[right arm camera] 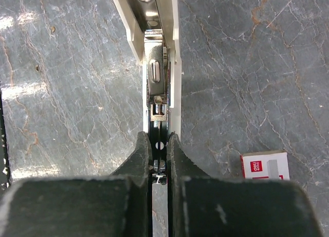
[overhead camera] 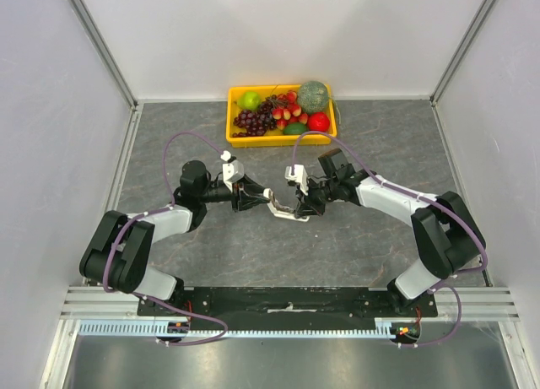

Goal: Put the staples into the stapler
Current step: Open the stapler at the center of the board, then place the stapler at the center of the board.

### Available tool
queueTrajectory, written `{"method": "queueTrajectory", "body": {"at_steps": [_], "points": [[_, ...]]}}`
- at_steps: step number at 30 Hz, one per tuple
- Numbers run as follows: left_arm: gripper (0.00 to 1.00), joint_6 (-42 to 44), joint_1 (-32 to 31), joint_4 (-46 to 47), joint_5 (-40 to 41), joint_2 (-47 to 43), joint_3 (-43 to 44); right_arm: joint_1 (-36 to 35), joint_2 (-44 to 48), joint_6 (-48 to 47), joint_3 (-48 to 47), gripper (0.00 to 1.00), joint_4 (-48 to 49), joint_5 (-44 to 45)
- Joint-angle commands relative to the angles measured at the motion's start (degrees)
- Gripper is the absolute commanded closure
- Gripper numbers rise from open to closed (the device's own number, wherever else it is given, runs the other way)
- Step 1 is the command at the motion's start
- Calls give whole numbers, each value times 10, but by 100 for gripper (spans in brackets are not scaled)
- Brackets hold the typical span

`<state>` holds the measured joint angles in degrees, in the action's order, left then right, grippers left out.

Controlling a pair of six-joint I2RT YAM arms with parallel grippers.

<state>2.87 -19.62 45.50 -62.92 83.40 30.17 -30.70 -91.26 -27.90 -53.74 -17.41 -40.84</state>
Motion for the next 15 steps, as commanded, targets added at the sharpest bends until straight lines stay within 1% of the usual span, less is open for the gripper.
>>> {"method": "queueTrajectory", "body": {"at_steps": [1, 2, 3, 4, 6, 7, 10, 12, 13, 14, 15], "points": [[80, 26, -1, 15, -6, 4, 16, -3, 0, 8, -27, 100, 21, -4], [72, 25, -1, 14, -2, 3, 16, -2, 0, 9, -26, 100, 21, -5], [60, 23, -1, 12, 2, 2, 16, -3, 3, 11, -26, 100, 21, -6], [43, 21, -1, 12, 9, -1, 13, -3, 4, 14, -25, 100, 23, -2], [29, 21, -1, 13, 31, -6, 9, -2, 9, 23, -28, 100, 28, 9], [4, 23, 1, 15, 38, -10, 3, -1, 11, 33, -28, 100, 32, 25], [2, 16, 7, 16, 64, -28, 2, 17, 15, 60, -29, 100, 48, 33], [2, -3, 16, 11, 73, -41, 7, 31, 17, 75, -30, 100, 61, 39], [2, -7, 26, 5, 75, -46, 13, 50, 18, 92, -30, 100, 67, 44], [1, -4, 31, -5, 83, -52, 18, 60, 21, 99, -25, 100, 75, 62], [1, 6, 37, -54, 92, -68, 25, 70, 24, 107, -22, 100, 93, 73]]}}
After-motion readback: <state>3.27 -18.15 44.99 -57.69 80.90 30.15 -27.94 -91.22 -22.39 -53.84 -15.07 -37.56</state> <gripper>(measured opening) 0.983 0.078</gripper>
